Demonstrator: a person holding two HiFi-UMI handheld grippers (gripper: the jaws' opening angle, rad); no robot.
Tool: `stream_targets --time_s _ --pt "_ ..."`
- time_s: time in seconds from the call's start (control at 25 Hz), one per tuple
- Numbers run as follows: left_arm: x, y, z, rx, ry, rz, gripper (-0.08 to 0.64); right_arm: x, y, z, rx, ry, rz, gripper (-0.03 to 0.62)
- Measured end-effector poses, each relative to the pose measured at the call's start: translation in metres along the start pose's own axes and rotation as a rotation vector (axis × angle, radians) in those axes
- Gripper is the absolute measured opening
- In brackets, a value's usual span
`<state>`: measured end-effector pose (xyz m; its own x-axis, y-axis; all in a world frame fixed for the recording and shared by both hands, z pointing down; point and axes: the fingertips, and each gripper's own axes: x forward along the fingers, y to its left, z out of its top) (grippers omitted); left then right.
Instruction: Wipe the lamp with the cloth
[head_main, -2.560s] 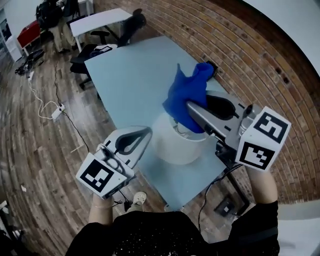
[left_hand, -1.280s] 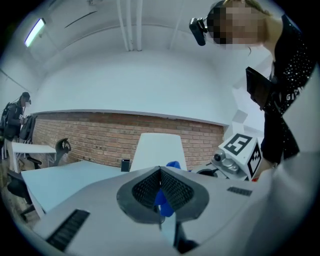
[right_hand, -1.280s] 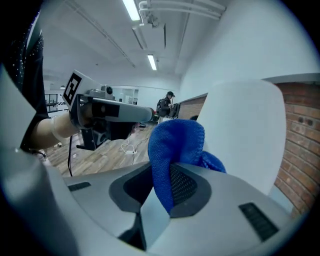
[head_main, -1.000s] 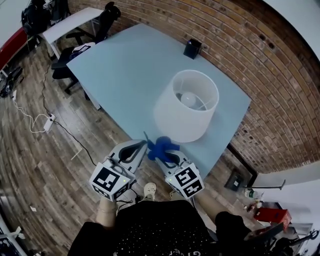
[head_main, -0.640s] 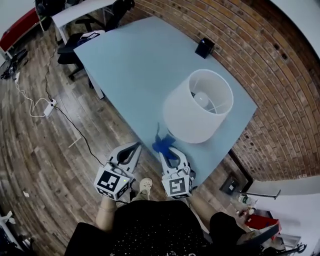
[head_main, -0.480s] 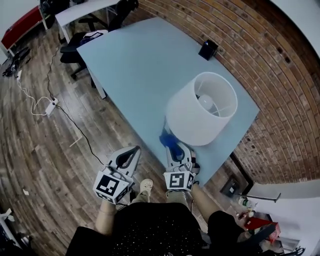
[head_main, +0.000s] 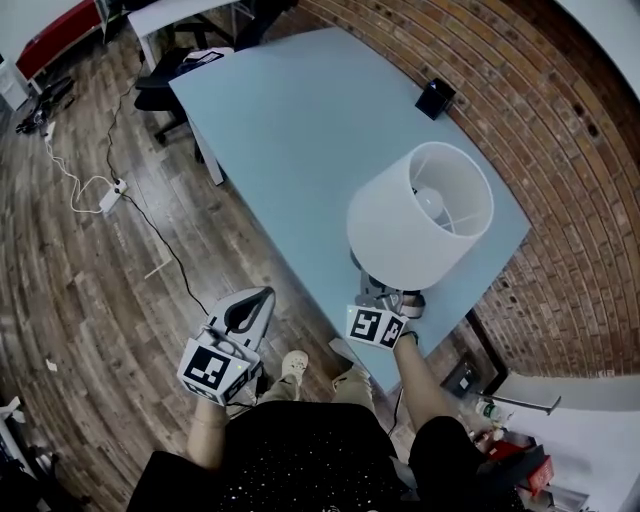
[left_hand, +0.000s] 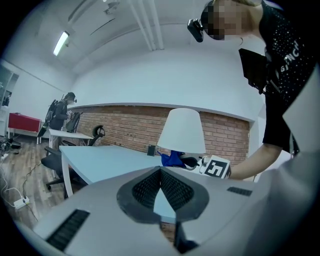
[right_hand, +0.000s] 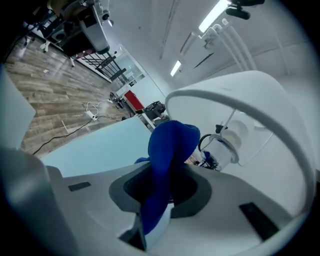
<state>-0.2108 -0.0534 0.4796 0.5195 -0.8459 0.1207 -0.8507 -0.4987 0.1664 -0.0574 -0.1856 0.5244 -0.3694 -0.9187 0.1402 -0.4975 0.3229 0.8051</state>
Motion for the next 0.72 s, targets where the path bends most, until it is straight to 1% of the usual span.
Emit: stream_targets --time_s 0.08,0.2,0.32,0.44,0.52,0.6,0.72 --pt "0.002 -0.002 0.002 -0.007 -0.012 -0.005 0.009 0.004 0.002 -0.005 0.001 0.015 0.003 0.077" --pt "0.007 -0.006 0.003 -0.015 -0.022 -0.016 0.008 0.008 0.013 -0.013 0.021 0.041 0.033 0.077" --pt "0.010 -0.007 0.003 -0.019 -0.022 -0.020 0.009 0.012 0.030 -0.027 0.066 0.108 0.095 0.077" --pt "0.011 -0.007 0.001 -0.022 -0.025 -0.023 0.009 0.014 0.053 -0.037 0.107 0.177 0.185 0.077" --pt "0.012 -0.009 -0.001 -0.040 -0.022 -0.027 0.008 0.012 0.066 -0.044 0.158 0.225 0.245 0.077" --pt "0.014 -0.012 -0.005 -0.048 -0.017 -0.030 0.008 0.006 0.075 -0.050 0.243 0.260 0.303 0.077" --pt "0.021 -0.014 -0.011 -0.071 -0.013 -0.024 0.009 -0.012 0.084 -0.051 0.346 0.259 0.403 0.077"
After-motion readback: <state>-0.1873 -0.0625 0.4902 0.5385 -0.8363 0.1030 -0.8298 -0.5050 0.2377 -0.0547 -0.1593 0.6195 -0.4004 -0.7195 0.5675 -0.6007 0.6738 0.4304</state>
